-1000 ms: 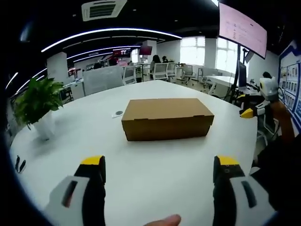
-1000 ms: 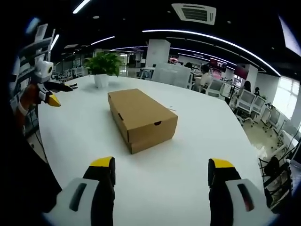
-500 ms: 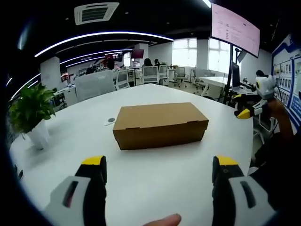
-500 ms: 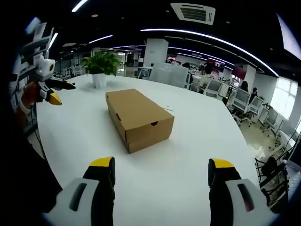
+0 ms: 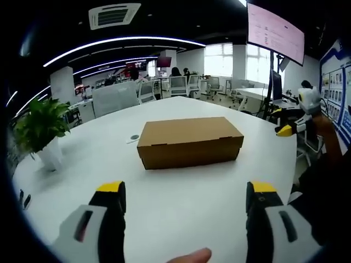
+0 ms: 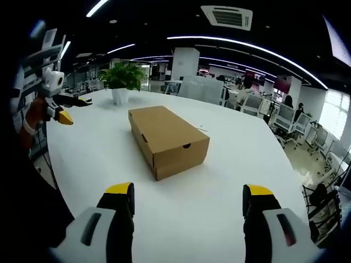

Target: Operate the shoe box by opening the lid, removing the specified soft item, and placing it in the target area until the item is outside and the box remains undamaged.

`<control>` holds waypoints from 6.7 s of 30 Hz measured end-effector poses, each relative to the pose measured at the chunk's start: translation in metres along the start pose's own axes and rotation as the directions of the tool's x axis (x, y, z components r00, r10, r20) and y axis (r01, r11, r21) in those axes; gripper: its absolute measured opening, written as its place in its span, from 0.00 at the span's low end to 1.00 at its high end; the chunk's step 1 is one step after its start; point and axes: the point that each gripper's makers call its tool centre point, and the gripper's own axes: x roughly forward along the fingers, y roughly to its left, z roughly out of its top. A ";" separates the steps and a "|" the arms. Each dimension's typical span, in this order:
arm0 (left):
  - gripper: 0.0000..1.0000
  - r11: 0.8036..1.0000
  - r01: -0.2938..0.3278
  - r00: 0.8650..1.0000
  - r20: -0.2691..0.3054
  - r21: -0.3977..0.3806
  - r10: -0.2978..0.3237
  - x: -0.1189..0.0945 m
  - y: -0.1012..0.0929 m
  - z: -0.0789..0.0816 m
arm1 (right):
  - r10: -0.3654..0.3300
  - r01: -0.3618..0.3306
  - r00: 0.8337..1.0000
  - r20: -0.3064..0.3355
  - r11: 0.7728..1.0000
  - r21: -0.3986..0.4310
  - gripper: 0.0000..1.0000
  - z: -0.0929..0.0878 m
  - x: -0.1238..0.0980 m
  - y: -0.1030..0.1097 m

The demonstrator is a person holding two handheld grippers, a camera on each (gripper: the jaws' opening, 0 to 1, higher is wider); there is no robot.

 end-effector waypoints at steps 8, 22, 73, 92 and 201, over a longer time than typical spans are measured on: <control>0.91 1.000 -0.006 1.000 0.015 0.015 0.005 -0.001 -0.002 0.004 | 0.000 0.000 1.000 -0.008 0.999 0.044 0.83 -0.009 0.002 -0.004; 0.90 1.000 -0.007 0.999 0.031 0.014 0.007 -0.002 0.008 0.007 | 0.048 -0.048 0.999 0.005 0.998 0.048 0.82 0.006 0.026 0.006; 0.90 0.999 0.042 0.998 0.038 0.010 -0.043 0.020 0.006 0.008 | 0.180 -0.191 0.981 0.067 0.954 0.232 0.75 0.036 0.082 0.014; 0.90 0.999 0.041 0.999 0.029 0.012 -0.041 0.023 0.007 0.007 | 0.195 -0.209 0.978 0.079 0.943 0.260 0.73 0.040 0.097 0.013; 0.88 0.997 0.076 0.997 0.015 -0.001 -0.076 0.025 0.000 -0.003 | 0.185 -0.211 0.977 0.103 0.842 0.496 0.71 0.019 0.153 0.007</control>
